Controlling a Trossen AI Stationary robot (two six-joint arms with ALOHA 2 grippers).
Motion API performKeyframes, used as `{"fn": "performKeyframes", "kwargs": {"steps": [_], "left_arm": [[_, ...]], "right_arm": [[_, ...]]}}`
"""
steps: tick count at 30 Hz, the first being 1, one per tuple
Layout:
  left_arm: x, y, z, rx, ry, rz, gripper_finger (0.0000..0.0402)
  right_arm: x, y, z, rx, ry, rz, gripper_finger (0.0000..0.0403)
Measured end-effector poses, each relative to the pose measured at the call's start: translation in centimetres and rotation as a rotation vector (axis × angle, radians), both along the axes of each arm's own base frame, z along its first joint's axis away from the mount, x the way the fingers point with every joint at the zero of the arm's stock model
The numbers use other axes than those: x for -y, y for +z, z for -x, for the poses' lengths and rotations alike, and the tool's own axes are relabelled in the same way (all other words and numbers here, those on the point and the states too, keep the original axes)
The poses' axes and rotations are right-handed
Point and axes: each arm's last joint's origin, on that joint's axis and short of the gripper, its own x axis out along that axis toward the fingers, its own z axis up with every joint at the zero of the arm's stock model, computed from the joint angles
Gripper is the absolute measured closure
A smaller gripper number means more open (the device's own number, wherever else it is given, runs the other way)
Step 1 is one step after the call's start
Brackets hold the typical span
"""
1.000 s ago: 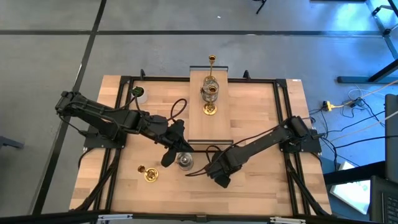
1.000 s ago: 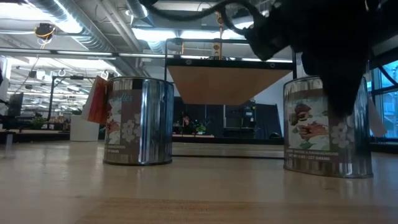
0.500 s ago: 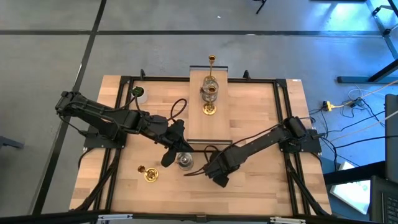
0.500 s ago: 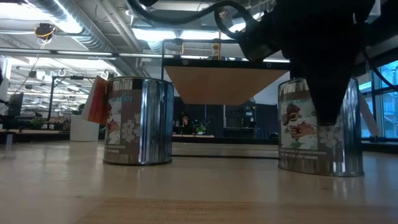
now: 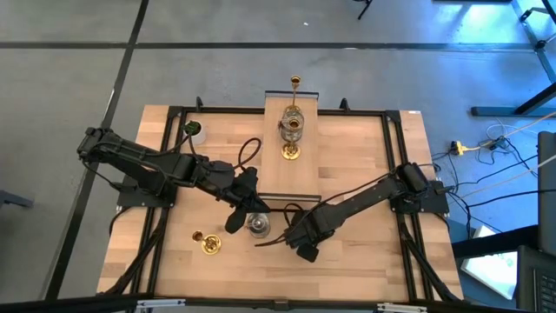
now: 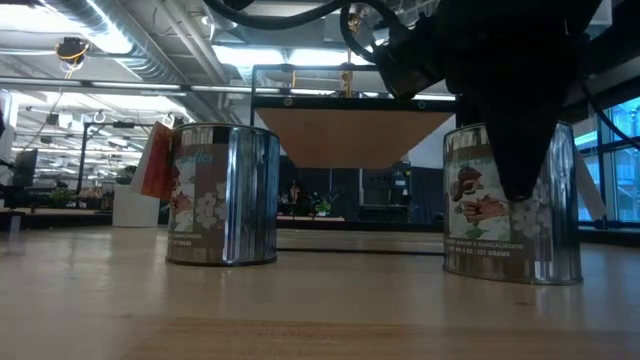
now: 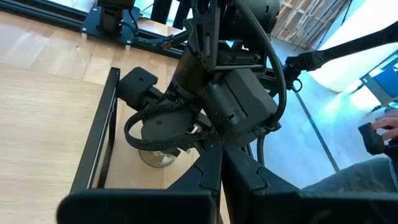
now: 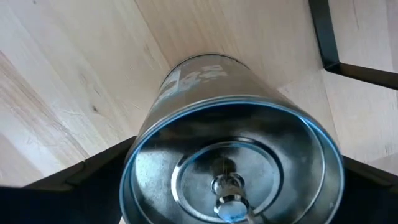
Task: Pick & Place candle stick holders
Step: Put the right silver scented candle on the shelf
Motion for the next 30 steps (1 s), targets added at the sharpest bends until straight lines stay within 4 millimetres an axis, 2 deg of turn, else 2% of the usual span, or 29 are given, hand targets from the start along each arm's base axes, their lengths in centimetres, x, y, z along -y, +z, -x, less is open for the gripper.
{"fn": "performKeyframes", "kwargs": {"steps": [7, 16, 30], "left_arm": [[0.0, 0.0, 0.0, 0.0, 0.001, 0.0, 0.04], [0.0, 0.0, 0.0, 0.0, 0.003, 0.003, 0.04], [0.0, 0.0, 0.0, -0.001, 0.004, 0.003, 0.04]], "right_arm": [[0.0, 0.0, 0.0, -0.001, -0.013, 0.004, 0.0003], [-0.4, -2.6, -0.3, -0.094, -0.064, -0.016, 0.0003], [-0.4, -2.6, -0.5, -0.06, -0.079, 0.008, 0.0005]]}}
